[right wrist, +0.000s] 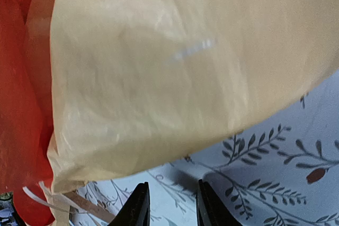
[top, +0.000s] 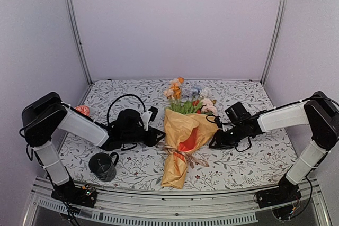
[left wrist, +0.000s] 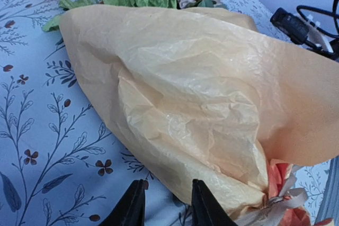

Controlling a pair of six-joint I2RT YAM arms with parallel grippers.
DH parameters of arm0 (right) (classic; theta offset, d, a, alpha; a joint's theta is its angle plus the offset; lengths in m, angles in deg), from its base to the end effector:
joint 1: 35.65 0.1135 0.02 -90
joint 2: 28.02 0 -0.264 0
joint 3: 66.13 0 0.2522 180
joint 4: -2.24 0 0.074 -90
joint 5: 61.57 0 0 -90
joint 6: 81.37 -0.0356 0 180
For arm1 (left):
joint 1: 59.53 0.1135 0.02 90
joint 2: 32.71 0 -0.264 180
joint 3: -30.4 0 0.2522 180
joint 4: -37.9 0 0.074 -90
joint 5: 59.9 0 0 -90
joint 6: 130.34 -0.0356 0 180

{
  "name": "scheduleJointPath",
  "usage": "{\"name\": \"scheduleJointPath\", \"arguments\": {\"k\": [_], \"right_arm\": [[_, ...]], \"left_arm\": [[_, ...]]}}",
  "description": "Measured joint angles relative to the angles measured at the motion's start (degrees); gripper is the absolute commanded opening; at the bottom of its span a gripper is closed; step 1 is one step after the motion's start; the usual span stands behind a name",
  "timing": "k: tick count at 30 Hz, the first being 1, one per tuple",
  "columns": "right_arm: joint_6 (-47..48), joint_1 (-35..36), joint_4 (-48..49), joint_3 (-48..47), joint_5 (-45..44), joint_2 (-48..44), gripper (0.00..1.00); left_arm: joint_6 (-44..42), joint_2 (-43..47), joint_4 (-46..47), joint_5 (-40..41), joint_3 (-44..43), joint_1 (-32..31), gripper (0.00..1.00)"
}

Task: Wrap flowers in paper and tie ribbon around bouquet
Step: Tie the half-tied ribbon around the folded bouquet, then reset both arms

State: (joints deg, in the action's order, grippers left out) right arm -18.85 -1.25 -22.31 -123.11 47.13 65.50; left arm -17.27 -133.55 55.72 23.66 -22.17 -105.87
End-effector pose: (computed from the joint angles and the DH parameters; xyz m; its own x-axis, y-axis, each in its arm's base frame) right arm 0.2336 0.1738 0.1325 -0.9467 -0.1185 -0.2994 -0.2549 0.8439 0.4721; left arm 0.2262 -0.2428 0.1291 -0.6297 0.0959 -0.7709 0.5857 0.7105 -0.3901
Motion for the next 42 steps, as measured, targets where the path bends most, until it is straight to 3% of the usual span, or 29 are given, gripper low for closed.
{"name": "scheduleJointPath", "arguments": {"k": [7,15,19,24,27,30,37,42], "right_arm": [[0.0,-2.0,0.5,-7.9,-1.7,7.1,0.32],[0.0,-10.0,2.4,-12.9,-0.7,10.4,0.34],[0.2,-13.6,3.7,-10.4,-0.5,8.4,0.48],[0.7,-24.2,5.4,0.1,1.0,-5.4,0.78],[1.6,-32.3,7.0,4.3,1.3,-15.1,0.89],[3.1,-37.1,8.1,6.4,0.1,-22.9,0.96],[5.8,-39.3,11.0,9.6,-3.4,-31.1,0.99],[6.8,-39.3,13.4,13.3,-4.3,-31.6,0.99]], "left_arm": [[-2.5,-6.3,-6.2,-0.7,-5.4,-0.3,0.26],[-3.8,-10.7,-8.2,-7.3,-11.5,-1.9,0.25],[-4.7,-8.8,-8.5,-7.1,-10.4,-1.7,0.32],[-5.9,-0.2,-11.0,-5.0,-7.4,1.1,0.63],[-7.0,6.3,-13.4,-1.2,-7.3,4.6,0.85],[-6.8,12.6,-16.5,5.3,-7.3,9.4,0.99],[-3.8,22.1,-21.9,24.3,-5.0,22.1,0.99],[-5.2,28.4,-20.4,39.0,1.4,24.6,0.99]]}}
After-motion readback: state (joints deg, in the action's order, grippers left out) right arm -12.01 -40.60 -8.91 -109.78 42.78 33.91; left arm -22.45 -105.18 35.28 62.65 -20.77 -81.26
